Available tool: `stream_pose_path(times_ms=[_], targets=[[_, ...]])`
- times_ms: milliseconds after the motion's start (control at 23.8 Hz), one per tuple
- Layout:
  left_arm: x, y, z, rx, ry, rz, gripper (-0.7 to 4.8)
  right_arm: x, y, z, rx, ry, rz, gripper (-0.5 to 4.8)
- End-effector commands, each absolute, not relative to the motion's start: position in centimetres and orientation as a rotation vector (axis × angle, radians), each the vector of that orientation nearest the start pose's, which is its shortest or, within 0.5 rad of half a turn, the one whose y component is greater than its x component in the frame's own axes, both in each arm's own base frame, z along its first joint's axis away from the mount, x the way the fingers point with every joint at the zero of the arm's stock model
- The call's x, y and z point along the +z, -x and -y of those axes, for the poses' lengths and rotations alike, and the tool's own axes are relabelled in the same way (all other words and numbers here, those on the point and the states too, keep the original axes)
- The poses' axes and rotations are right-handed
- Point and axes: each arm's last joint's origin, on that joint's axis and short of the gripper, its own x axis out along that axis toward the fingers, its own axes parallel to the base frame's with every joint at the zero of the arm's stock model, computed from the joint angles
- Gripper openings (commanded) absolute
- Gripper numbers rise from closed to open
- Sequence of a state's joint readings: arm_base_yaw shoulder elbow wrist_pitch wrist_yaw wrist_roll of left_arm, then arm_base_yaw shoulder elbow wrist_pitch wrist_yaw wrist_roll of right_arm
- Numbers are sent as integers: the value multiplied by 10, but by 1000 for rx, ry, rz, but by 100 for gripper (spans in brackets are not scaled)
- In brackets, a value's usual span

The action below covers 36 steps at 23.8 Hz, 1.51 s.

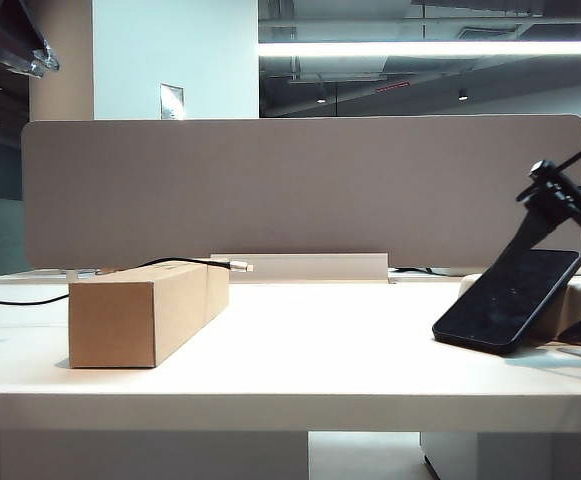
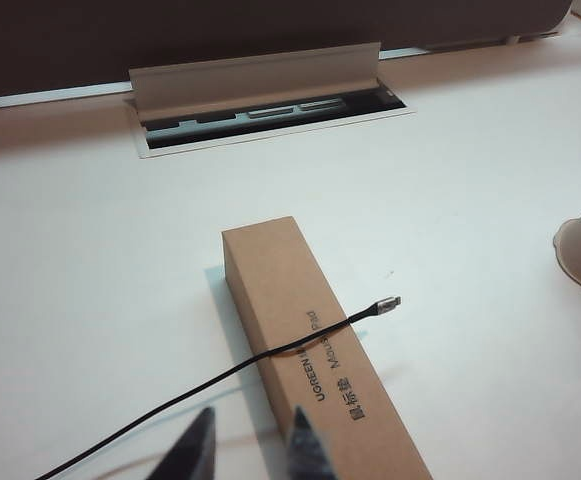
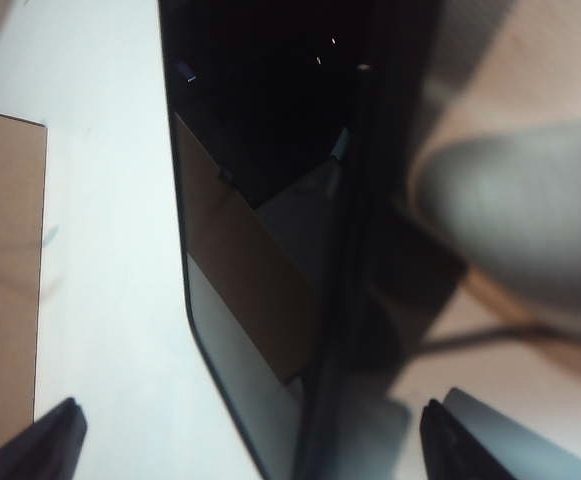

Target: Pick up the charging cable and the phone, plug the charging cable into the charging port on the phone, and finally place them back on the table.

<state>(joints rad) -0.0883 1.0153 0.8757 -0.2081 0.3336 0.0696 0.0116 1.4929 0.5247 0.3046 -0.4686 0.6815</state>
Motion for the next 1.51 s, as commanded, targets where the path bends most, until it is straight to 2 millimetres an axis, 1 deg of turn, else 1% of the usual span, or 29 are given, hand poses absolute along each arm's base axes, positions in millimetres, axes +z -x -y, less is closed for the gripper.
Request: stream_pose_path(times_ms=[42, 84, 294, 421, 673, 757, 967, 1051, 1093, 1135, 1178, 1346, 1388, 1430, 1514], targets=[[324, -219, 29, -435, -23, -319, 89, 142, -274, -16, 232, -789, -778, 479], [324, -219, 29, -435, -23, -317, 89, 140, -277, -17, 237, -788, -768, 479], [325, -219, 29, -434, -24, -314, 89, 131, -284, -17, 241, -788, -761, 479], [325, -219, 29, -434, -25, -310, 89, 124, -287, -22, 256, -783, -763, 479], [329, -219, 29, -434, -27, -296, 89, 117, -290, -32, 285, -766, -767, 478], [331, -219, 29, -434, -28, -288, 89, 115, -291, -33, 270, -760, -767, 444], [335, -219, 29, -434, -29, -279, 89, 113, -291, -33, 223, -747, -759, 301], [337, -219, 29, -435, -29, -276, 89, 112, -292, -32, 196, -740, -750, 214], [337, -219, 29, -434, -29, -276, 89, 112, -292, -32, 190, -738, -748, 193], [337, -219, 29, -434, -29, -278, 89, 112, -292, -32, 187, -737, -747, 154], [336, -219, 29, -434, -28, -279, 89, 112, -292, -32, 188, -737, -747, 128], [336, -219, 29, -434, -29, -281, 89, 112, -292, -32, 188, -737, -748, 77], [336, -219, 29, -434, -29, -281, 89, 112, -292, -32, 192, -738, -749, 25], [336, -219, 29, -435, -29, -280, 89, 112, -292, -32, 199, -740, -751, -5], [336, -219, 29, -441, -27, -279, 89, 113, -291, -33, 223, -746, -756, -5]])
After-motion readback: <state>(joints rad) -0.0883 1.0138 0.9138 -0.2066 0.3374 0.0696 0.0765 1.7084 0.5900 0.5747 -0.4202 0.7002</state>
